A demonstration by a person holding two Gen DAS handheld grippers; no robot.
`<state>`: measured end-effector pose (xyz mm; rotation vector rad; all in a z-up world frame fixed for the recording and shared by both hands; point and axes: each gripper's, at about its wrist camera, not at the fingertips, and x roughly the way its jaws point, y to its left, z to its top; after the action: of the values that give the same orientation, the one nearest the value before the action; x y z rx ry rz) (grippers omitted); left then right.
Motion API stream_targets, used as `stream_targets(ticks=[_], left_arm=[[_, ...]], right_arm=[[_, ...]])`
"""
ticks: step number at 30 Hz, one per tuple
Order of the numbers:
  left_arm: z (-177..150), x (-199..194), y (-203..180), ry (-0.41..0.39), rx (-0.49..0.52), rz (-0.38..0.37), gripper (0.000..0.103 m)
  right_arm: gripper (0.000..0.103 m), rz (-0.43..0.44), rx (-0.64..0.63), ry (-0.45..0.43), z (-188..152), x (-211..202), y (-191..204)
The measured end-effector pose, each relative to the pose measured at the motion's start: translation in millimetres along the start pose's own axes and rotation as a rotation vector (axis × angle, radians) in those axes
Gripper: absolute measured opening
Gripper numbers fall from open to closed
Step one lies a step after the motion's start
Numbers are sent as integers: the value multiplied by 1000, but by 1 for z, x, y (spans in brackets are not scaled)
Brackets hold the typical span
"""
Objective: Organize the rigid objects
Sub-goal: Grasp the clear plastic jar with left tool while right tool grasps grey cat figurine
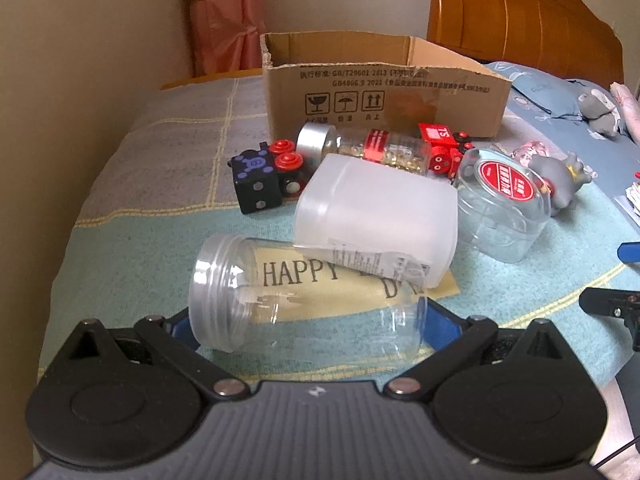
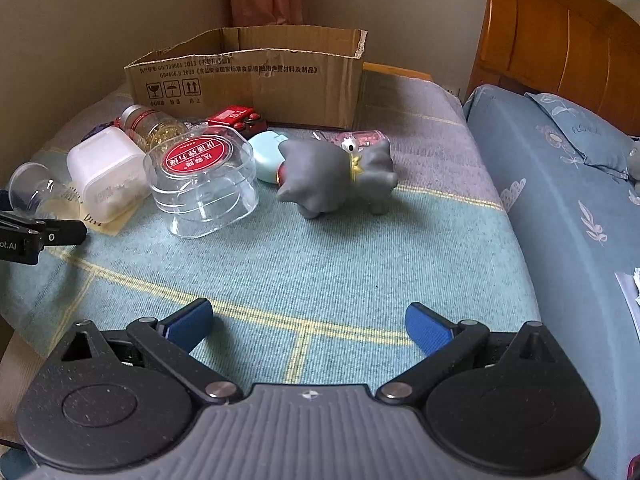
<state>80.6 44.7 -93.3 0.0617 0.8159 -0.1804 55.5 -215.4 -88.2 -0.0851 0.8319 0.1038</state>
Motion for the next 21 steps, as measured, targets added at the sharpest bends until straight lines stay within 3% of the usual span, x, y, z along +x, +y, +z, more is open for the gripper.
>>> stream_targets(ticks=[4, 13, 21], left_arm=[[2, -8, -1, -35, 21, 36, 102], [8, -11, -1, -54, 16, 17, 102], [11, -8, 0, -30, 0, -2, 101]], right_arm=[[103, -2, 7, 5, 4, 4, -3], [103, -23, 37, -84, 50, 9, -20], [101, -15, 29, -49, 70, 37, -27]])
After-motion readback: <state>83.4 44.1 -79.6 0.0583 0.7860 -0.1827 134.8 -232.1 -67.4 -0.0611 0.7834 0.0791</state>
